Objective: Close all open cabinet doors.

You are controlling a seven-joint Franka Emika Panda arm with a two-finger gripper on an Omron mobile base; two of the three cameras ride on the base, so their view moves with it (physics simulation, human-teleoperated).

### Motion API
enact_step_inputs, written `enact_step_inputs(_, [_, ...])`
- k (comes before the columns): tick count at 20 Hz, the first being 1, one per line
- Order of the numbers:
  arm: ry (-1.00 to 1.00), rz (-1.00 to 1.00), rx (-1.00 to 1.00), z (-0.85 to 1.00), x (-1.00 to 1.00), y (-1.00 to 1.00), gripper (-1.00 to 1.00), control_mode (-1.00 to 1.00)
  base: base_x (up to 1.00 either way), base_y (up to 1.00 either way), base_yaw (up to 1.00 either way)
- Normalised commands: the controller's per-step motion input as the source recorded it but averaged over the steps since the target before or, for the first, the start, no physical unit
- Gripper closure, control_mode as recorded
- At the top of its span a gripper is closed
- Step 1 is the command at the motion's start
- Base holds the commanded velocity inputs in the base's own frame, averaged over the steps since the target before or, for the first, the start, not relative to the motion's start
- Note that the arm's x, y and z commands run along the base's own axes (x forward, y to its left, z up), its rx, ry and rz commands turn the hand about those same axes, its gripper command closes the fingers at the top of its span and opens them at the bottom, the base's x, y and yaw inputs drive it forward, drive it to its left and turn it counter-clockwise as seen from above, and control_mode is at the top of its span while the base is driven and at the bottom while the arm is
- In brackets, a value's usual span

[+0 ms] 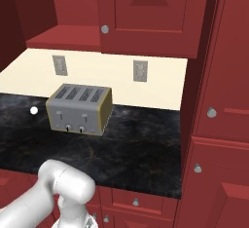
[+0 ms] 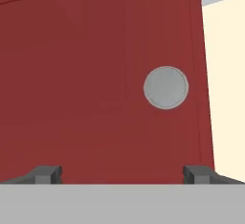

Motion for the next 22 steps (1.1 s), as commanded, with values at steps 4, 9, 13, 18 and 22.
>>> enact_step_inputs(4, [0.0,-0.02,0.0,0.0,0.0,-0.46,-1.0,-1.0,0.0,0.0,0.0])
enact_step_inputs(9, [0.0,0.0,0.0,0.0,0.0,-0.43,-1.0,-1.0,0.0,0.0,0.0])
enact_step_inputs(13, [0.0,0.0,0.0,0.0,0.0,-0.46,-1.0,-1.0,0.0,0.0,0.0])
enact_step_inputs(18, [0.0,0.0,0.0,0.0,0.01,-0.56,-1.0,-1.0,0.0,0.0,0.0])
enact_step_inputs(22, [0.0,0.0,0.0,0.0,0.09,-0.52,-1.0,-1.0,0.0,0.0,0.0])
